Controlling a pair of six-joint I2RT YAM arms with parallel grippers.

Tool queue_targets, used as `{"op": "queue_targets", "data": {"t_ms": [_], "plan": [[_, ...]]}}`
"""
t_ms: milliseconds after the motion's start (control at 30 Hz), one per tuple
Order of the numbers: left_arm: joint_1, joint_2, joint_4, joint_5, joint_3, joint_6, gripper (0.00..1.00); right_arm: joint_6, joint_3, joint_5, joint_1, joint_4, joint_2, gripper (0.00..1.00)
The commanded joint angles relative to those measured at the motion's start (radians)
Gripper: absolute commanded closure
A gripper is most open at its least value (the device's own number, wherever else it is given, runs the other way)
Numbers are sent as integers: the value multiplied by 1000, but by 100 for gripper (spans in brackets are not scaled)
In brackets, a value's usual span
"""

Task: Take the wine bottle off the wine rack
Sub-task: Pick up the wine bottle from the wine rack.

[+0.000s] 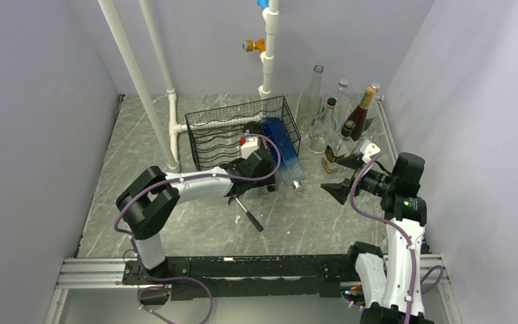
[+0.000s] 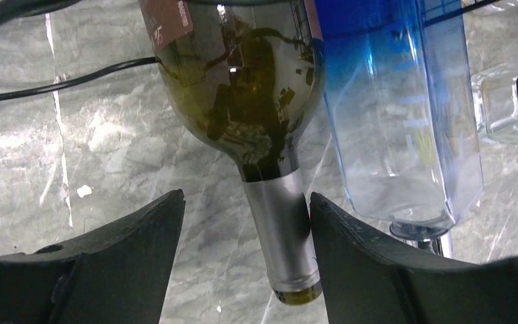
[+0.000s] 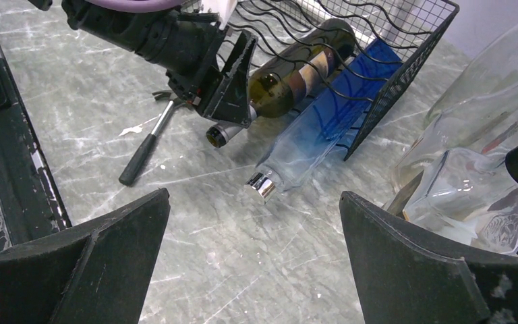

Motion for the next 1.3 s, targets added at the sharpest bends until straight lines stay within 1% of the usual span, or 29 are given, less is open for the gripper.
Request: {"op": "queue_targets", "data": {"t_ms": [0,400,667,967,1033,1100,1167,1200,1267], "plan": [[-5,34,21,-90,51,-29,28,3,-9,2,-4,38,-12,0],[-39,120,80,-219,93,-23,37,1,-9,4,-4,37,-14,0],[-62,163,54,-281,126,-52,44,-1,-10,6,-4,38,-15,0],[-70,201,27,-319,137,-101,43,0,-10,7,-3,39,-15,0],[-72,204,23,-330,140,-109,45,0,-10,8,-4,39,-16,0],[-74,205,14,-339,145,-111,52,-1,-10,7,-3,39,-16,0],[-78,202,4,-348,147,-112,62,-1,-11,9,-4,39,-16,0],[-80,198,2,-352,146,-112,69,-1,-10,9,-4,39,-16,0],[-84,187,-4,-353,142,-118,78,-1,-10,9,-4,39,-16,0]]}}
